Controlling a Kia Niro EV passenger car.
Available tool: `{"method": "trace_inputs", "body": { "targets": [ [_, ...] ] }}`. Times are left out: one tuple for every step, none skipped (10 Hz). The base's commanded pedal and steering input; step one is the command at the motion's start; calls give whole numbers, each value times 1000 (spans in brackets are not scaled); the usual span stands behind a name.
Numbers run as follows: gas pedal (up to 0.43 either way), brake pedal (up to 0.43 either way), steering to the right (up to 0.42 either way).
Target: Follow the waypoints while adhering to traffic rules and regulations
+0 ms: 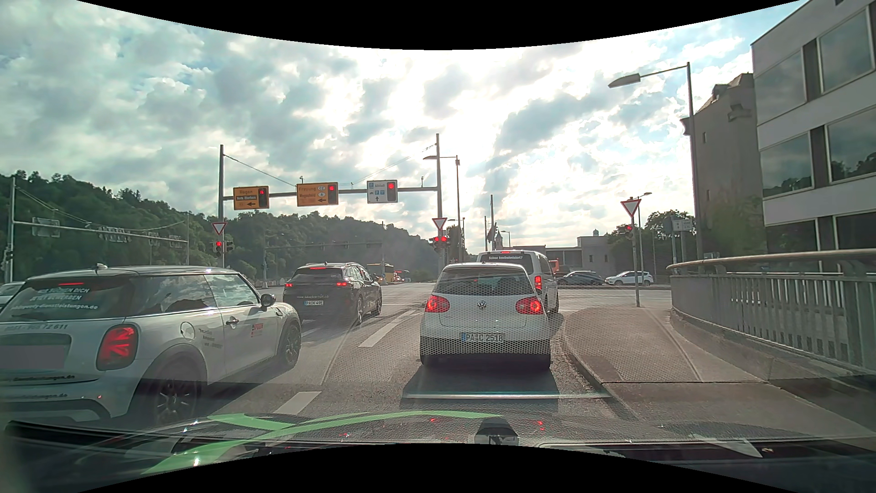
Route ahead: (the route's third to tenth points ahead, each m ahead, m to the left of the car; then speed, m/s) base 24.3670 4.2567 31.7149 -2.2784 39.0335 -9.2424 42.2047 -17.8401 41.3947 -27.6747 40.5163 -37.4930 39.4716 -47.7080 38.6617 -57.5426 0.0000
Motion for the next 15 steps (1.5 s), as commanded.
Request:
{"method": "trace_inputs", "body": {
  "targets": [
    [0,463,9],
    [0,463,9],
    [0,463,9],
    [0,463,9],
    [0,463,9],
    [0,463,9],
    [0,463,9],
    [0,457,9],
    [0,463,9],
    [0,457,9],
    [0,457,9],
    [0,457,9],
    [0,457,9],
    [0,457,9],
    [0,457,9]
  ]
}}
